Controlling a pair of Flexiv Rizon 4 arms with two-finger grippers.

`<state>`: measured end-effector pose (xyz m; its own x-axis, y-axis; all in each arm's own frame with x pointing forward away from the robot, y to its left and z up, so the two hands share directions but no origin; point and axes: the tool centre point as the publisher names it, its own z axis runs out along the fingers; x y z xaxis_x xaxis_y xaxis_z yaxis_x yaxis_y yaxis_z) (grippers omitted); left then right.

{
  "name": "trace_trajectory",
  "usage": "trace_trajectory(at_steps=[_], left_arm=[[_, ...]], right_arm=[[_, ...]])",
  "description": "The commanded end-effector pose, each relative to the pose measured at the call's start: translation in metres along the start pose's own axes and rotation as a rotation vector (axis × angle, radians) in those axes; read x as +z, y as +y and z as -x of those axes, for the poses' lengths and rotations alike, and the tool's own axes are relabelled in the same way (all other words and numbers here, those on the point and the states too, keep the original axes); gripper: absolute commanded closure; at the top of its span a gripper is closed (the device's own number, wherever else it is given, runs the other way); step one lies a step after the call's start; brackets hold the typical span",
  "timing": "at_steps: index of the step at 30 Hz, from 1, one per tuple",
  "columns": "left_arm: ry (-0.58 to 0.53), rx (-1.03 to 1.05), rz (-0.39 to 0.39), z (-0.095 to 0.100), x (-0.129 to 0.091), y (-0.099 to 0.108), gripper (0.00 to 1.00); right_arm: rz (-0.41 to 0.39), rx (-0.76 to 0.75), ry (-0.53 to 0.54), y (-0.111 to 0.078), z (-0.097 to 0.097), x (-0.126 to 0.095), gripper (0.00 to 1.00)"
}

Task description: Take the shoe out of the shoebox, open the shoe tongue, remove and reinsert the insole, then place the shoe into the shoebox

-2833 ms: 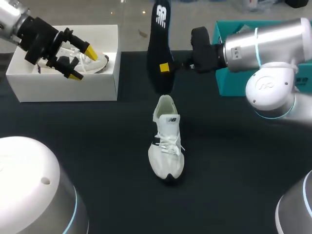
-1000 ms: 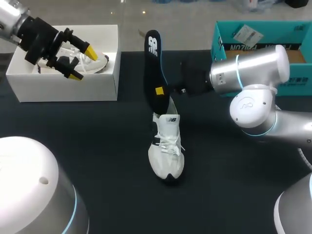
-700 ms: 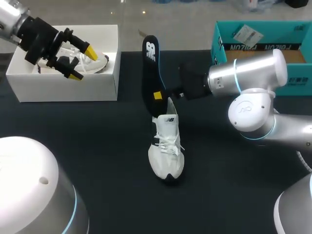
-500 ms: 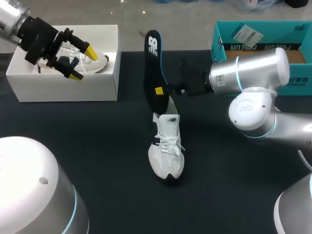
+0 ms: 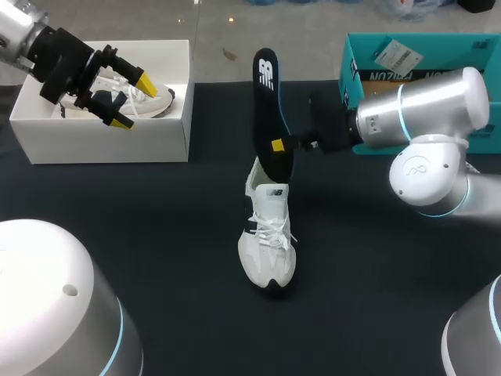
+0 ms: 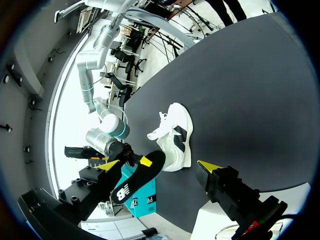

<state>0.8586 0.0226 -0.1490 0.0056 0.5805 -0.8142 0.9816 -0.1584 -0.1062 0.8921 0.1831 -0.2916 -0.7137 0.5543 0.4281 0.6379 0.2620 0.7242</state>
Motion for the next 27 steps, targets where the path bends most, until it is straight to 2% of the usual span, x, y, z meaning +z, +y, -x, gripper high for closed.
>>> trace_trajectory(at_steps=[1,12,19,22,27], left_arm=[[0.005,0.000,-0.001,0.001,0.000,0.000,0.00],[0.005,0.000,-0.001,0.001,0.000,0.000,0.00],[0.005,0.000,-0.001,0.001,0.000,0.000,0.00],[0.005,0.000,-0.001,0.001,0.000,0.000,0.00],[0.005,0.000,-0.001,0.001,0.000,0.000,0.00]], right_arm=[[-0.007,0.008,-0.002,-0.009,-0.005,-0.006,1.00],[-0.011,0.034,0.022,-0.020,-0.014,-0.001,1.00],[0.032,0.014,0.043,0.001,-0.016,0.002,1.00],[0.067,0.037,0.075,0.008,-0.015,0.008,1.00],[0.081,0.021,0.108,0.011,-0.014,0.023,1.00]])
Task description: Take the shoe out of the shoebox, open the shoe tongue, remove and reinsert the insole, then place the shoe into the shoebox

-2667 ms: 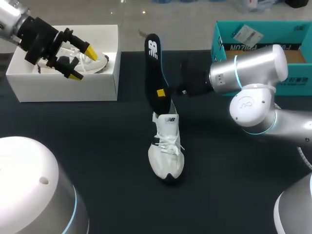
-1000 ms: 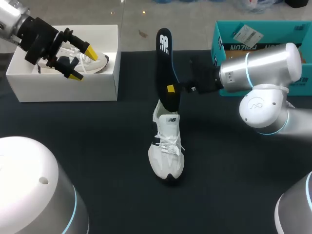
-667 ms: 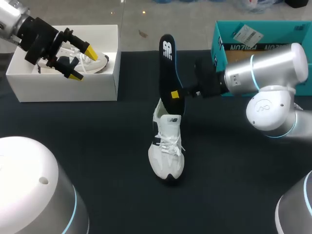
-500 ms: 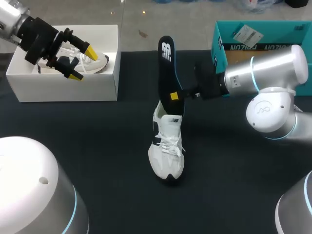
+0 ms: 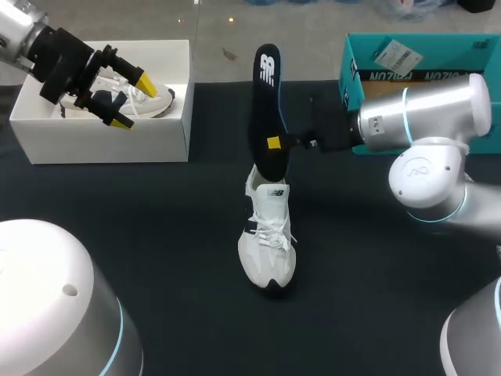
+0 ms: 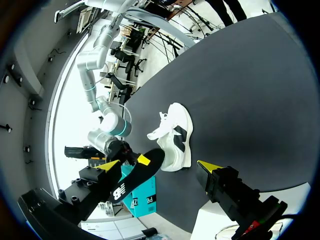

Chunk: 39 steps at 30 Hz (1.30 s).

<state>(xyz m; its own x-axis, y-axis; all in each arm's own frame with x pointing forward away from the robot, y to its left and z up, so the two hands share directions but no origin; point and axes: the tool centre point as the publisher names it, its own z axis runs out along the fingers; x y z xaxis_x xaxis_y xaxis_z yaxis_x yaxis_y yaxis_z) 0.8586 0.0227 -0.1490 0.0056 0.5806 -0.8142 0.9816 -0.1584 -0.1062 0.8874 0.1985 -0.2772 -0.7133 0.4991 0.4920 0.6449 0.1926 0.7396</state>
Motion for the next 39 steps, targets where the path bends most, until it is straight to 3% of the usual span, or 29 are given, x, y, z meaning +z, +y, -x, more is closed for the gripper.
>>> trace_trajectory(at_steps=[1,21,39], left_arm=[[0.005,0.000,-0.001,0.001,0.000,0.000,0.00],[0.005,0.000,-0.001,0.001,0.000,0.000,0.00],[0.005,0.000,-0.001,0.001,0.000,0.000,0.00]], right_arm=[[0.019,-0.016,0.038,-0.002,0.005,0.022,1.00],[-0.018,-0.026,0.044,-0.051,0.022,0.027,1.00],[-0.018,-0.026,0.044,-0.051,0.022,0.027,1.00]])
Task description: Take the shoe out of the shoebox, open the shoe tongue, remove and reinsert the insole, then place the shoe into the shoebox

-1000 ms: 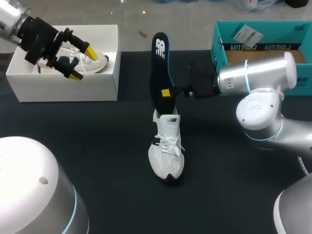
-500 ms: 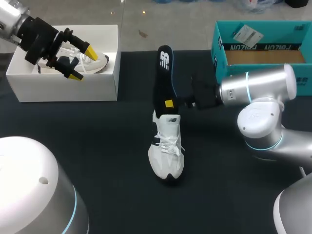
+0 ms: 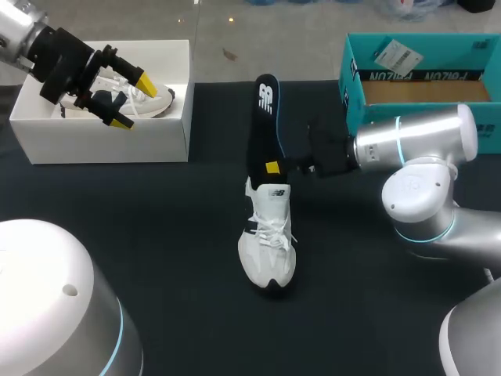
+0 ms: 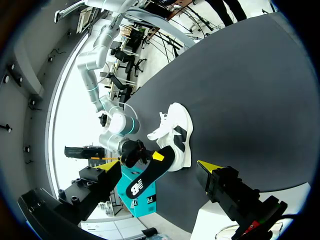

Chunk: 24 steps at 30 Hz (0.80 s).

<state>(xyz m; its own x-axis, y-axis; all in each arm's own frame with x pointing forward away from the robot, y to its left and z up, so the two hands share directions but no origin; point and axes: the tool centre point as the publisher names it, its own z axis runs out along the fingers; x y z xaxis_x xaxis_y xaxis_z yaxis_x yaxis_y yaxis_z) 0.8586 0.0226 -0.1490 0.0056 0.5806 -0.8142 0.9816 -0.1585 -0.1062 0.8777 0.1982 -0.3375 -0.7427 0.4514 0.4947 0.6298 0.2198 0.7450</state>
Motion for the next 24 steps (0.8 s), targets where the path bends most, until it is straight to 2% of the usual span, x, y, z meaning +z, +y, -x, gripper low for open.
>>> trace_trajectory(at_steps=[1,5,9,11,13,17,24], left_arm=[[0.005,0.000,-0.001,0.001,0.000,0.000,0.00],[0.005,0.000,-0.001,0.001,0.000,0.000,0.00],[0.005,0.000,-0.001,0.001,0.000,0.000,0.00],[0.005,0.000,-0.001,0.001,0.000,0.000,0.00],[0.005,0.000,-0.001,0.001,0.000,0.000,0.00],[0.005,0.000,-0.001,0.001,0.000,0.000,0.00],[0.005,0.000,-0.001,0.001,0.000,0.000,0.00]], right_arm=[[-0.001,0.001,-0.006,0.000,-0.001,0.002,1.00],[0.030,0.019,0.006,-0.006,0.001,0.004,1.00],[0.156,0.069,0.082,-0.011,0.006,0.008,1.00],[0.167,0.053,0.081,-0.011,0.006,0.008,1.00],[0.215,0.075,0.107,-0.013,0.006,0.009,1.00],[0.215,0.051,0.114,-0.023,0.009,0.009,1.00],[0.171,0.049,0.120,-0.040,0.001,0.012,1.00]])
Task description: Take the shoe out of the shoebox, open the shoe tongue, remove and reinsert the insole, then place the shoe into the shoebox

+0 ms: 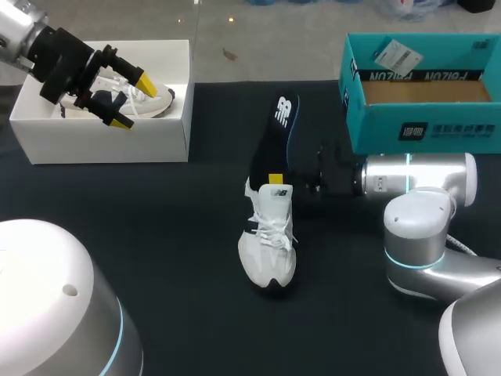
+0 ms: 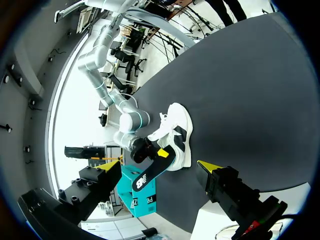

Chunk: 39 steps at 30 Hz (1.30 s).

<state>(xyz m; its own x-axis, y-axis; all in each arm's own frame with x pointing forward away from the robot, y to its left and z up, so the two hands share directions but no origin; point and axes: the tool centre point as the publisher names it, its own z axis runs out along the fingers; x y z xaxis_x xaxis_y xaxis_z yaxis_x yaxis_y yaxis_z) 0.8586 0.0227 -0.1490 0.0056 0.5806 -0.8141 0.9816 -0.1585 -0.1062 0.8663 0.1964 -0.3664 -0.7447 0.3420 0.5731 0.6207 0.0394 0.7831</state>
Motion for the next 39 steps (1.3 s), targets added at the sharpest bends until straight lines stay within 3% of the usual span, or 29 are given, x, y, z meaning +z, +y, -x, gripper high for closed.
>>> trace_trajectory(at_steps=[1,11,12,13,14,18,20,25,33,36,37,39], left_arm=[[0.005,0.000,-0.001,0.001,0.000,0.000,0.00],[0.005,0.000,-0.001,0.001,0.000,0.000,0.00],[0.005,0.000,-0.001,0.001,0.000,0.000,0.00],[0.005,0.000,-0.001,0.001,0.000,0.000,0.00],[0.005,0.000,-0.001,0.001,0.000,0.000,0.00],[0.005,0.000,-0.001,0.001,0.000,0.000,0.00],[0.005,0.000,-0.001,0.001,0.000,0.000,0.00],[0.005,0.000,-0.001,0.001,0.000,0.000,0.00],[0.005,0.000,-0.001,0.001,0.000,0.000,0.00],[0.005,0.000,-0.001,0.001,0.000,0.000,0.00],[0.005,0.000,-0.001,0.001,0.000,0.000,0.00],[0.005,0.000,-0.001,0.001,0.000,0.000,0.00]], right_arm=[[-0.017,0.006,-0.006,-0.014,-0.006,0.002,1.00],[-0.074,0.032,0.011,-0.036,-0.014,0.000,1.00],[-0.071,0.029,0.012,-0.034,-0.015,0.000,0.88],[-0.065,0.025,0.012,-0.031,-0.015,0.000,0.59],[-0.060,0.021,0.015,-0.029,-0.016,0.000,0.50],[-0.058,-0.014,0.028,-0.016,-0.023,0.004,0.46],[-0.067,-0.031,0.027,-0.010,-0.026,0.005,0.33],[-0.075,-0.075,0.036,0.007,-0.033,0.006,0.36],[-0.100,-0.122,0.010,0.032,-0.025,0.001,0.40],[-0.096,-0.142,0.001,0.041,-0.021,0.002,0.44],[-0.091,-0.145,0.001,0.044,-0.019,0.003,0.51],[-0.090,-0.154,-0.004,0.048,-0.014,0.004,0.55]])
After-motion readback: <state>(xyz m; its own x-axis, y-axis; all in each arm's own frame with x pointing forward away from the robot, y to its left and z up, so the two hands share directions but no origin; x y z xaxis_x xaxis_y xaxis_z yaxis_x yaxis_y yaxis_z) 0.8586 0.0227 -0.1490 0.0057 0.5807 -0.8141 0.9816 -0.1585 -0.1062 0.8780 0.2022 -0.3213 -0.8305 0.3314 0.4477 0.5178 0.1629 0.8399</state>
